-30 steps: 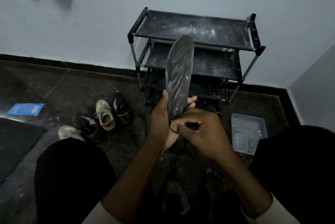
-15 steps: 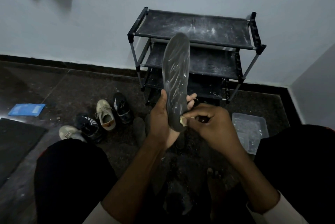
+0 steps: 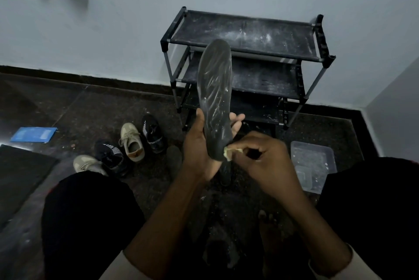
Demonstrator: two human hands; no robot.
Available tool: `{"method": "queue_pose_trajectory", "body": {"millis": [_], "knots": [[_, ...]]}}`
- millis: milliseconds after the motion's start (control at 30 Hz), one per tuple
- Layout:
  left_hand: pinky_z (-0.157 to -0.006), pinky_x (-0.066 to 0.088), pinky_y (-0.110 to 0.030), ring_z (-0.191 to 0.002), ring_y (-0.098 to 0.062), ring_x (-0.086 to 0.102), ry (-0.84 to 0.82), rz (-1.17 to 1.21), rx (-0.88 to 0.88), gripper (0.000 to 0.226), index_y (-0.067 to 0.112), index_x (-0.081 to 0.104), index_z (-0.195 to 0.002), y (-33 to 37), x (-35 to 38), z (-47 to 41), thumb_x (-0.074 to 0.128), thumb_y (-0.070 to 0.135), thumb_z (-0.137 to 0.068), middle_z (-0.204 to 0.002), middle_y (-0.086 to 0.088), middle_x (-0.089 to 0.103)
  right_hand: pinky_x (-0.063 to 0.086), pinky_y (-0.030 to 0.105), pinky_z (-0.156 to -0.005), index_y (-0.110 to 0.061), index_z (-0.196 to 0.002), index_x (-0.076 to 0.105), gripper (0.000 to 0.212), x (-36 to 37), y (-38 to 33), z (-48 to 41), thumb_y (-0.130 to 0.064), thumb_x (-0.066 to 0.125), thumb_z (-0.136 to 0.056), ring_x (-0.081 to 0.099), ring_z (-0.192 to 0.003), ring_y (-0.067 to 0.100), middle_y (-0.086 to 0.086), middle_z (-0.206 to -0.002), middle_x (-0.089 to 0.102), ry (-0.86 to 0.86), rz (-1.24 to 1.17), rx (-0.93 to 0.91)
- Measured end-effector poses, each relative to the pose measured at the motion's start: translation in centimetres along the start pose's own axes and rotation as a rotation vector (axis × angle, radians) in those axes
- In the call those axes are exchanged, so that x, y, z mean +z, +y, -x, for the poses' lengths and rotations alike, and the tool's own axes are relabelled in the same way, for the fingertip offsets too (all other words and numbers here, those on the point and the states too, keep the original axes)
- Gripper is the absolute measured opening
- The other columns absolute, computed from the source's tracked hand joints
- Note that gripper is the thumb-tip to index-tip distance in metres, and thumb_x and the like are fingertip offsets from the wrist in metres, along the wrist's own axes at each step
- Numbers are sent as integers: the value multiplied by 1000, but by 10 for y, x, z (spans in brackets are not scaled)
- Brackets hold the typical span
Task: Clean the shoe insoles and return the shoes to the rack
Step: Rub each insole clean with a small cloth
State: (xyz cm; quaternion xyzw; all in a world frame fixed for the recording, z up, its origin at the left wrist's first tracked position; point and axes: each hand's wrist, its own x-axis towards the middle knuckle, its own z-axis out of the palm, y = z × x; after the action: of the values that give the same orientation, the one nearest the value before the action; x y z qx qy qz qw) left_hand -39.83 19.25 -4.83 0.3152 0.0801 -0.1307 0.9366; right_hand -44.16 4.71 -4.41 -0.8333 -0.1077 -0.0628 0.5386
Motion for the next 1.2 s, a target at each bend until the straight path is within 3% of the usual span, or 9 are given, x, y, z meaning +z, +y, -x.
{"method": "queue_pose_trajectory", "body": {"millis": [100, 200, 300, 400, 533, 767, 967, 1067, 1200], "knots": [[-108, 45, -38, -129, -32, 57, -46, -97, -15, 68, -1, 63, -119, -4, 1, 3, 22, 52, -107, -114, -16, 71, 57, 30, -73, -20, -95, 81, 16, -1, 3, -7, -7, 79, -85, 68, -80, 8, -12, -88, 71, 113, 44, -21], [-114, 38, -42, -130, -30, 57, -74, -136, -32, 70, -4, 62, -119, -9, 3, 5, 21, 51, -107, -125, -26, 66, 57, 25, -78, -15, -96, 81, 16, 8, -4, -5, -4, 78, -85, 68, -88, 3, -8, -94, 73, 140, 100, -98], [-118, 34, -41, -133, -30, 54, -84, -129, -30, 72, -7, 53, -134, -8, -1, 4, 22, 52, -106, -134, -28, 60, 55, 19, -75, -17, -97, 81, 15, 6, -2, -1, -8, 79, -85, 67, -86, 0, -11, -94, 72, 82, 150, -101], [-117, 36, -44, -135, -29, 52, -90, -153, -51, 76, -7, 45, -142, -11, -2, 4, 22, 55, -106, -139, -25, 57, 57, 27, -75, -19, -97, 81, 17, 1, 2, -8, -7, 79, -85, 67, -85, 2, -10, -93, 72, 163, 165, -80], [-107, 49, -39, -130, -32, 56, -65, -169, -28, 70, -7, 47, -141, -12, 2, 7, 22, 49, -108, -135, -29, 59, 59, 33, -77, -16, -99, 80, 13, 10, -4, -7, -11, 77, -87, 68, -88, 4, -7, -98, 73, 149, 192, -109], [-110, 43, -44, -132, -31, 55, -74, -166, -76, 71, -6, 47, -141, -14, 4, 8, 22, 51, -107, -137, -25, 59, 57, 29, -78, -20, -98, 81, 14, 2, 0, -11, -11, 79, -87, 67, -86, 0, -9, -96, 73, 243, 207, -78], [-114, 40, -46, -135, -29, 53, -52, -208, -74, 72, 0, 50, -142, -14, -1, 7, 18, 53, -106, -140, -19, 59, 57, 37, -72, -19, -97, 81, 11, 2, 5, -6, -15, 78, -87, 67, -81, 4, -8, -93, 72, 171, 245, -72], [-109, 44, -46, -131, -30, 56, -69, -178, -94, 72, -2, 52, -139, -15, 2, 10, 19, 53, -106, -138, -21, 60, 58, 33, -75, -18, -98, 81, 11, 0, 4, -12, -15, 78, -87, 67, -84, 3, -7, -95, 73, 253, 249, -57], [-102, 52, -37, -130, -31, 57, -38, -160, -50, 70, -5, 50, -139, -15, 1, 7, 21, 50, -107, -135, -24, 61, 58, 29, -76, -17, -98, 81, 13, 8, 1, -5, -11, 77, -87, 67, -86, 1, -8, -96, 73, 150, 234, -75]]}}
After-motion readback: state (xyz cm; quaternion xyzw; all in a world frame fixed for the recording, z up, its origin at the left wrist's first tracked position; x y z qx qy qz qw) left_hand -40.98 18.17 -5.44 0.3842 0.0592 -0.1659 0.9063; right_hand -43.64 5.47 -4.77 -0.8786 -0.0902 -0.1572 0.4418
